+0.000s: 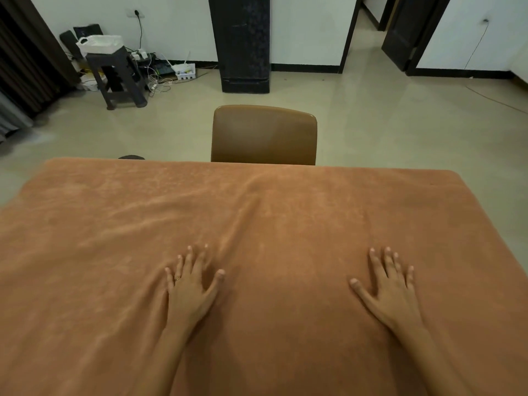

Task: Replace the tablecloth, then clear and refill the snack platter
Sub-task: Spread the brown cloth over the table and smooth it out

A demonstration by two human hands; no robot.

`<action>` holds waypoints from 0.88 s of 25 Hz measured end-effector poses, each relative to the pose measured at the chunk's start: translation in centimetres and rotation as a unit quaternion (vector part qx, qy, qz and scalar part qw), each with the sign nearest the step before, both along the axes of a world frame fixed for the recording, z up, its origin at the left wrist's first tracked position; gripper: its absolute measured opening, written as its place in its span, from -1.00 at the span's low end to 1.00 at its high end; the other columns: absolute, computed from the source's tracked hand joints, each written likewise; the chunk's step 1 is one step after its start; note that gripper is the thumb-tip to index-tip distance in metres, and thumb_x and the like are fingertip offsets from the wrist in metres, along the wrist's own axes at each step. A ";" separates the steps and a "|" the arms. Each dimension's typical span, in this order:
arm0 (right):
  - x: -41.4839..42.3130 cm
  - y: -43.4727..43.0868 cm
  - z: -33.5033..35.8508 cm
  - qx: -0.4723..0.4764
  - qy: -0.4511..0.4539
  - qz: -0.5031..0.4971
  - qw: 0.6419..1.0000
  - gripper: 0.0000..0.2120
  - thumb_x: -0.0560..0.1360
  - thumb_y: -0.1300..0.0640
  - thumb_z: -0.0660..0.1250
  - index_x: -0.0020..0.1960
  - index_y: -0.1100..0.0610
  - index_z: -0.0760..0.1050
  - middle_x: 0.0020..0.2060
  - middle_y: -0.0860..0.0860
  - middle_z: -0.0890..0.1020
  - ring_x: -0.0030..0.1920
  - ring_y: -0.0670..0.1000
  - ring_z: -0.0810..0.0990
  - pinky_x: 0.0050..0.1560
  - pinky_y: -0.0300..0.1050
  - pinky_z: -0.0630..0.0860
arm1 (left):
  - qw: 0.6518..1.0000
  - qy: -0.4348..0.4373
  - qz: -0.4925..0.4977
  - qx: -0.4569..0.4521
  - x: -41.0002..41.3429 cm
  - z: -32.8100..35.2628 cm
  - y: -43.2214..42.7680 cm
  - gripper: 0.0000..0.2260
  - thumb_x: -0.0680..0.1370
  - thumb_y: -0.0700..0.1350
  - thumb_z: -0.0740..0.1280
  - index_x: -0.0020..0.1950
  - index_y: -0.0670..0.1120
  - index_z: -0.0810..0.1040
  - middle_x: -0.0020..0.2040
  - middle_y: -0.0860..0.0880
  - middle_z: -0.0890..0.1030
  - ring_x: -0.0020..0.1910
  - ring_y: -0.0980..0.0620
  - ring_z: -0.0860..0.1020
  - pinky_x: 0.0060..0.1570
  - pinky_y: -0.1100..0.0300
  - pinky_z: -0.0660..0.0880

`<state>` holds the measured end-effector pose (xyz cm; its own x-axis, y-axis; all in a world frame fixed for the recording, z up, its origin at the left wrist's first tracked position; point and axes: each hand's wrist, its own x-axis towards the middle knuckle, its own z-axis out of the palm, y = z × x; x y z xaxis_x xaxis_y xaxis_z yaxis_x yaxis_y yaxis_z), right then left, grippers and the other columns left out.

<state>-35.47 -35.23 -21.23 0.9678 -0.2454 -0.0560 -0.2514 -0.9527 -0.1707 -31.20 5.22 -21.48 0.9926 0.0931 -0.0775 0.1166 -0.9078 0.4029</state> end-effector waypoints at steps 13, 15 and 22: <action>-9.0 21.4 -1.1 -0.004 0.017 0.016 1.000 -0.03 0.32 -0.58 -0.19 0.56 -0.04 -0.07 0.54 0.13 -0.04 0.54 0.11 -0.15 0.47 0.19 -0.26 | 0.950 0.135 0.276 0.062 -8.1 0.9 23.5 -0.21 0.39 0.53 -0.14 0.55 0.21 -0.07 0.58 -0.09 -0.12 0.51 -0.31 -0.19 0.26 -0.48 -0.28; -8.7 22.6 -1.3 -0.017 0.016 0.002 1.000 -0.01 0.32 -0.58 -0.20 0.56 0.01 -0.06 0.54 0.16 -0.01 0.54 0.13 -0.12 0.48 0.22 -0.22 | 0.953 0.137 0.265 0.055 -7.5 1.0 23.9 -0.23 0.41 0.52 -0.11 0.55 0.21 -0.07 0.58 -0.09 -0.13 0.50 -0.31 -0.20 0.26 -0.47 -0.29; -13.8 29.7 0.5 0.047 0.003 0.134 0.990 -0.08 0.39 -0.52 -0.15 0.56 0.01 -0.13 0.55 0.10 -0.13 0.53 0.06 -0.25 0.49 0.04 -0.25 | 0.963 -0.011 0.268 -0.017 -11.8 2.5 31.2 -0.25 0.44 0.34 -0.01 0.46 -0.12 0.29 0.48 -0.28 0.23 0.44 -0.31 0.19 0.39 -0.24 0.08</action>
